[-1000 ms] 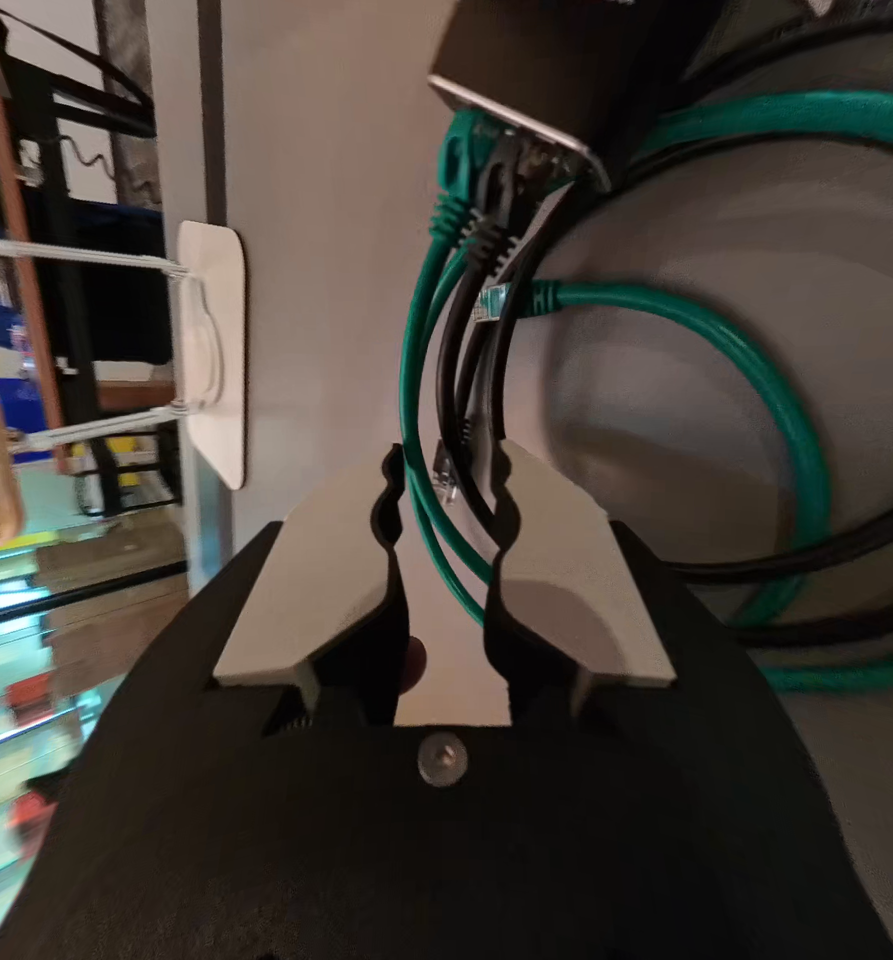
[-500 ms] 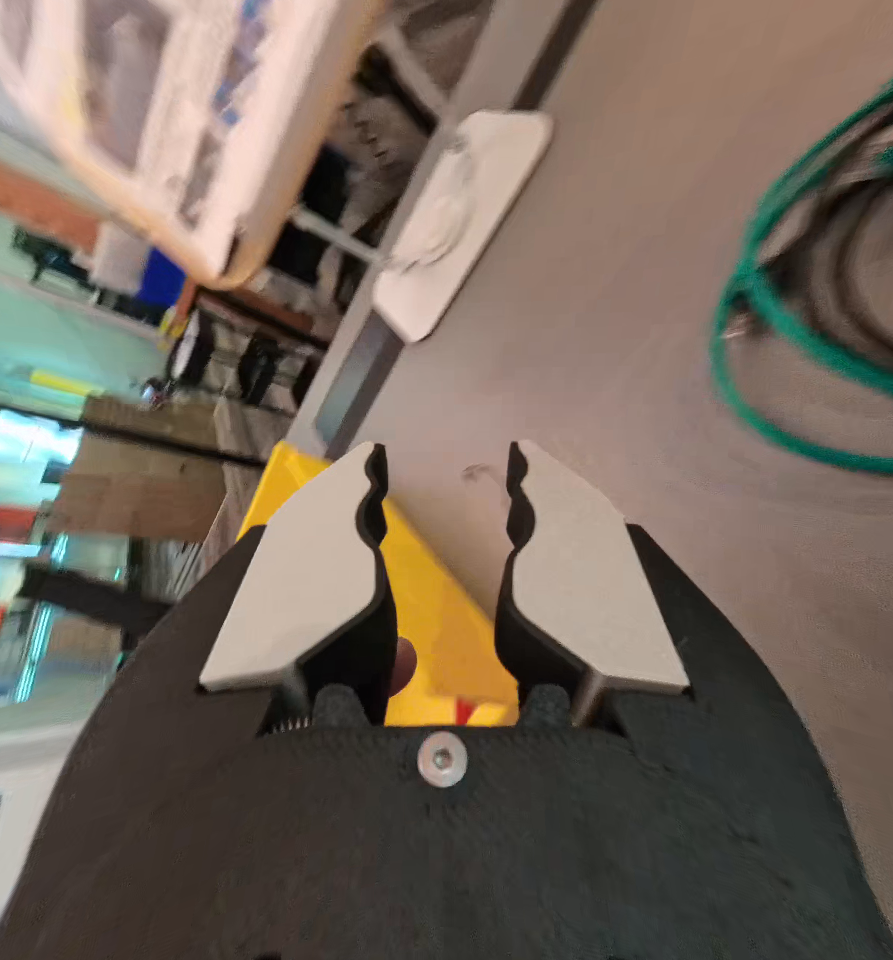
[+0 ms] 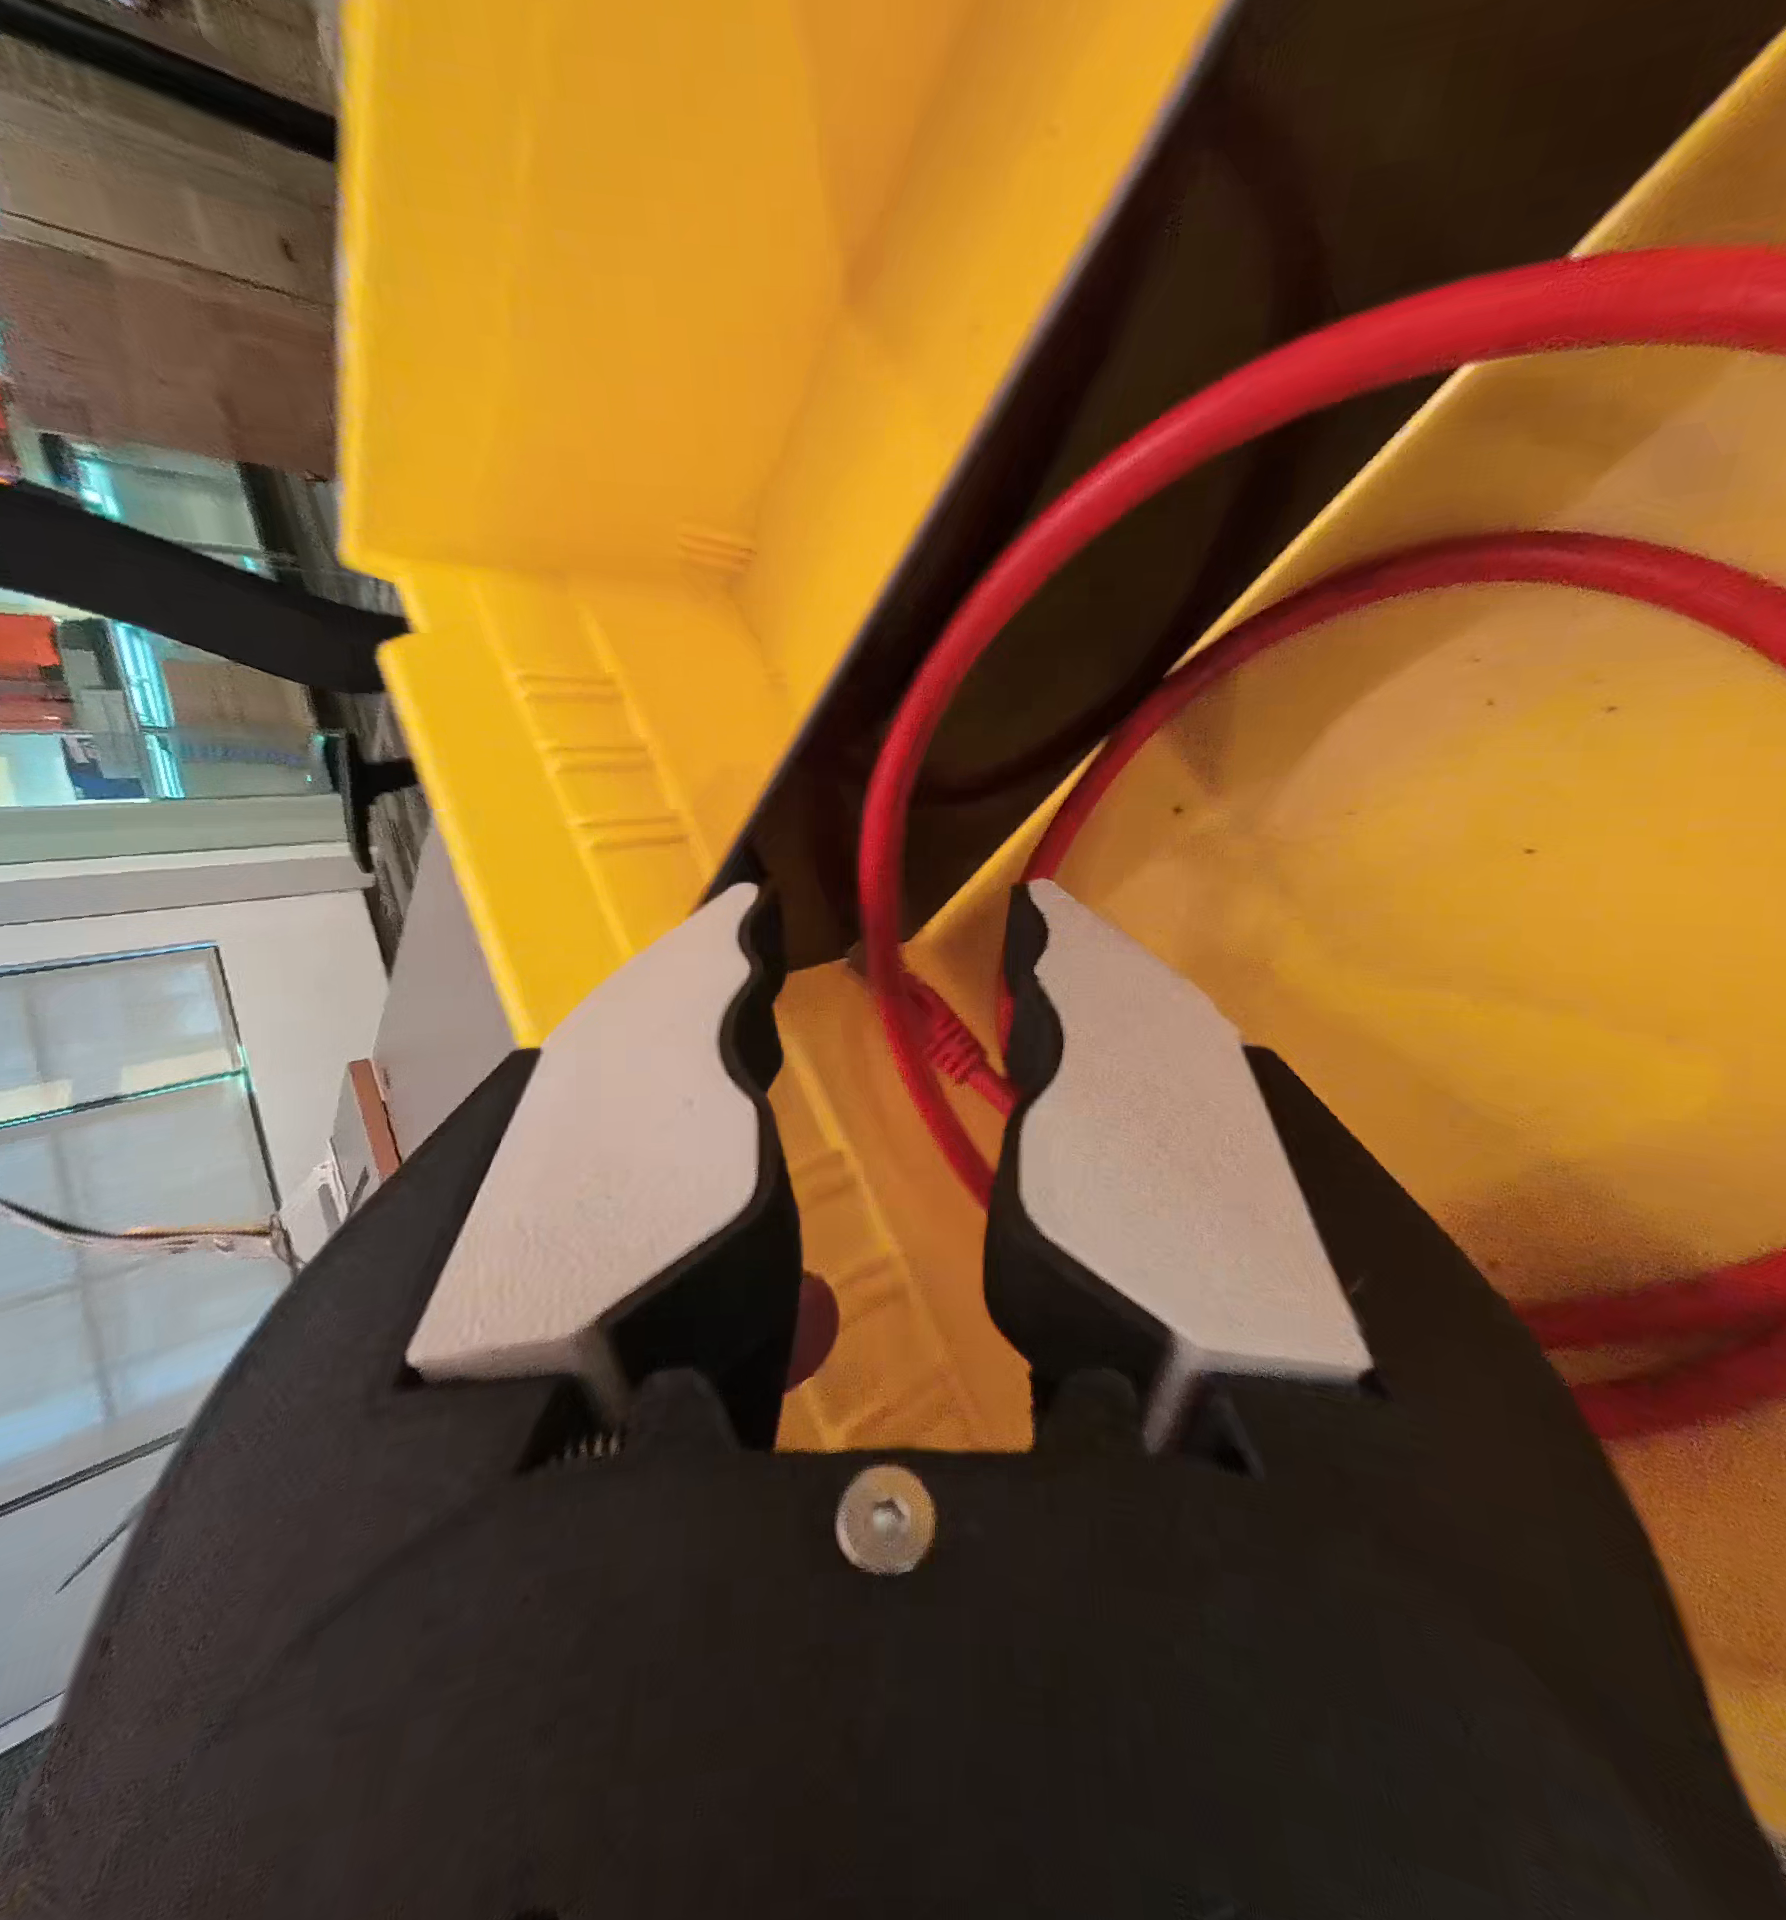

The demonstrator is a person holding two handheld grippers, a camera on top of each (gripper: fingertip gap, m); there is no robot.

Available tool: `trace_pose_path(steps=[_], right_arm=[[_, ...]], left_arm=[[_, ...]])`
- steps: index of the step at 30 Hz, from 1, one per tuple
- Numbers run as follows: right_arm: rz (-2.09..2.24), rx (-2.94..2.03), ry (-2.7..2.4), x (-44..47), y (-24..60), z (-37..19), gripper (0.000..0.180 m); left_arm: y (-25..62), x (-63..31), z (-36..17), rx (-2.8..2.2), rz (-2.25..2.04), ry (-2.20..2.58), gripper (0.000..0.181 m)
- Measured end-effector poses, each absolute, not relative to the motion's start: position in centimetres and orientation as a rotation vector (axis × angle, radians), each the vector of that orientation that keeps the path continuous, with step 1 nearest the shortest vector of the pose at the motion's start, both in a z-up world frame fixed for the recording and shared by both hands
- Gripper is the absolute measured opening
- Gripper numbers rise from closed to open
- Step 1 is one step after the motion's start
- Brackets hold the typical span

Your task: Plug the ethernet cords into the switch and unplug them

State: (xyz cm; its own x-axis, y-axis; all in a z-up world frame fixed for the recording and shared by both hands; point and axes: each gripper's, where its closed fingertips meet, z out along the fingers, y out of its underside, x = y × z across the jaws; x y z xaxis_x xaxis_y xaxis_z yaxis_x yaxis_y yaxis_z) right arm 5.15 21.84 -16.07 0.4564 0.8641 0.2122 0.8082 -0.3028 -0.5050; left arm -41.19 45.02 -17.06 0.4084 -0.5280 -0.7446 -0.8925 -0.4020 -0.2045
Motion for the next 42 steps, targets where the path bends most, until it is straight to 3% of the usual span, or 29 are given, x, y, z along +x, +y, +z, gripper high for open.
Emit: trace_pose_path(steps=[3,8,18,23,26,30,33,42], right_arm=[[0.151,-2.126,-1.356,4.5,21.9,-15.0,0.058],[0.154,-2.093,-1.332,4.2,22.1,-13.6,0.054],[0.190,-1.914,-1.248,2.2,22.3,-7.2,0.056],[0.276,-1.797,-1.214,-1.0,21.9,-3.8,0.061],[0.428,-1.691,-1.047,-3.1,22.4,-0.5,0.059],[0.565,-1.559,-0.689,-1.7,24.4,4.3,0.046],[0.685,-1.433,-0.423,1.7,25.1,6.9,0.020],[1.350,-1.347,-0.485,-0.8,22.5,3.3,0.055]], left_arm=[[46.3,-42.0,-17.2,-2.021,0.959,1.202,0.012],[46.2,-41.4,-14.9,-1.934,0.996,1.174,0.005],[42.6,-38.9,5.5,-1.541,0.845,0.770,0.005],[38.4,-32.7,16.4,-1.305,0.681,0.715,0.004],[35.2,-27.3,20.2,-1.185,0.522,0.751,0.005],[31.1,-20.2,21.1,-1.070,0.291,0.830,0.005],[28.1,-14.7,19.8,-0.997,0.113,0.923,0.004],[22.3,-3.1,16.0,-0.893,-0.300,1.088,0.005]])
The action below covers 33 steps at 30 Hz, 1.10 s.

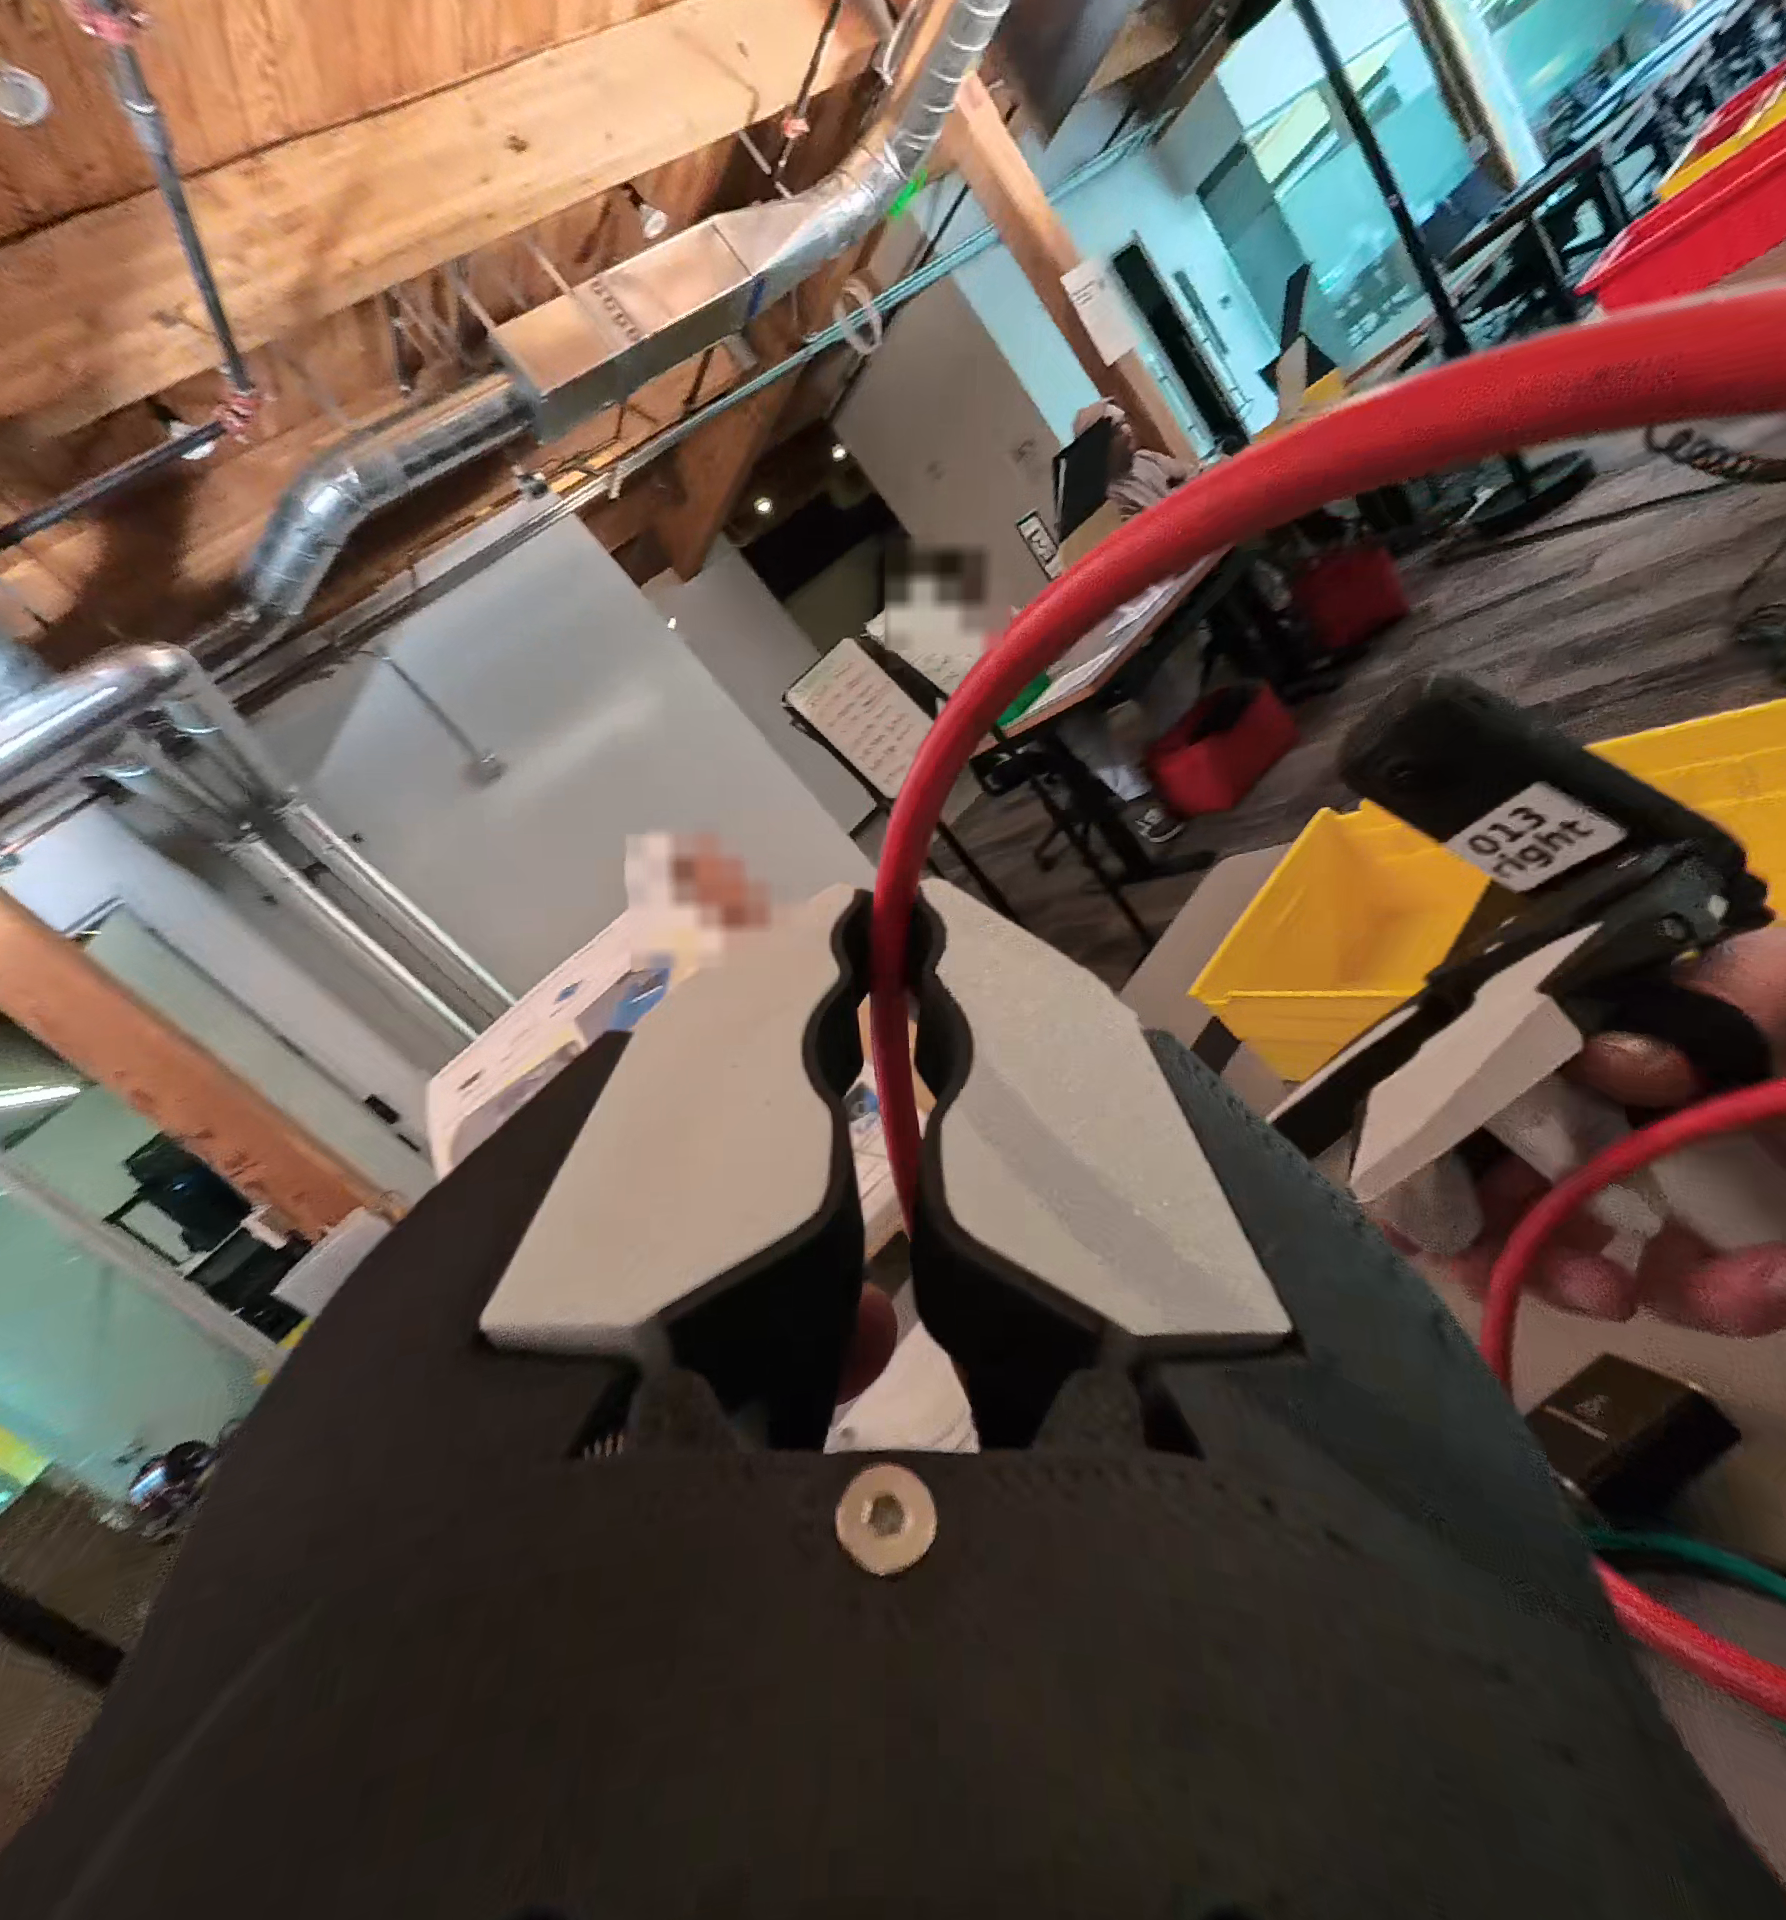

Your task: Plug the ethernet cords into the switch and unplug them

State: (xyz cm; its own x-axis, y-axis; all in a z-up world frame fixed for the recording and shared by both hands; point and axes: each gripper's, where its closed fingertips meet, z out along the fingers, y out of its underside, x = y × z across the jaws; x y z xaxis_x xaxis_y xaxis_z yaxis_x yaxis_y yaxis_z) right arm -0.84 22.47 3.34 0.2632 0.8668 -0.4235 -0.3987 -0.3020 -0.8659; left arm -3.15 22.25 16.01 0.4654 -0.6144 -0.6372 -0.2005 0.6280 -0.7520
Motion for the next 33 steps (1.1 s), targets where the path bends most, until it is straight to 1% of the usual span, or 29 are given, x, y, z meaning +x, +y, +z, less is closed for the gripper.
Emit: trace_pose_path(steps=[2,6,8,10,12,14,18,19,21,25,26,28,31,32,33], right_arm=[[1.391,-1.288,-0.486,-1.1,22.1,4.1,0.051],[1.425,-1.314,-0.605,-2.8,21.0,3.2,0.048],[1.403,-1.334,-0.670,-3.2,20.5,2.4,0.026],[1.383,-1.332,-0.697,-3.0,20.3,2.1,0.023],[1.369,-1.277,-0.668,-2.1,20.5,3.1,0.021],[1.316,-1.274,-0.642,-1.0,21.0,3.6,0.011],[1.122,-1.283,-0.609,1.6,21.8,4.8,0.011],[1.053,-1.292,-0.607,2.2,22.1,5.0,0.011],[0.926,-1.309,-0.611,3.1,22.4,5.4,0.011],[0.673,-1.314,-0.601,4.9,22.9,6.6,0.010],[0.584,-1.316,-0.607,5.2,23.0,6.8,0.010],[0.386,-1.320,-0.654,5.3,23.2,7.0,0.010],[0.137,-1.285,-0.672,4.9,23.3,7.9,0.010],[0.042,-1.274,-0.677,4.8,23.4,8.1,0.010],[-0.047,-1.271,-0.692,4.7,23.6,8.0,0.011]], left_arm=[[21.7,-1.8,15.4,-0.882,-0.341,1.104,0.005],[21.4,0.1,14.3,-0.878,-0.362,1.136,0.005],[21.5,0.6,13.9,-0.888,-0.376,1.141,0.005],[21.9,0.6,13.9,-0.887,-0.378,1.133,0.005],[22.3,0.3,14.0,-0.896,-0.392,1.117,0.005],[23.1,-0.2,13.6,-0.909,-0.379,1.114,0.006],[25.3,-1.3,10.8,-1.016,-0.375,1.165,0.010],[25.9,-1.8,9.9,-1.053,-0.364,1.186,0.017],[27.2,-3.0,7.6,-1.157,-0.347,1.241,0.037],[29.8,-7.1,5.1,-1.307,-0.278,1.230,0.045],[30.2,-8.2,5.2,-1.339,-0.268,1.199,0.047],[30.0,-9.6,6.8,-1.337,-0.299,1.116,0.046],[26.6,-8.6,9.7,-1.264,-0.387,1.111,0.047],[25.3,-8.0,10.6,-1.231,-0.390,1.125,0.052],[24.1,-7.3,11.4,-1.211,-0.398,1.146,0.062]])
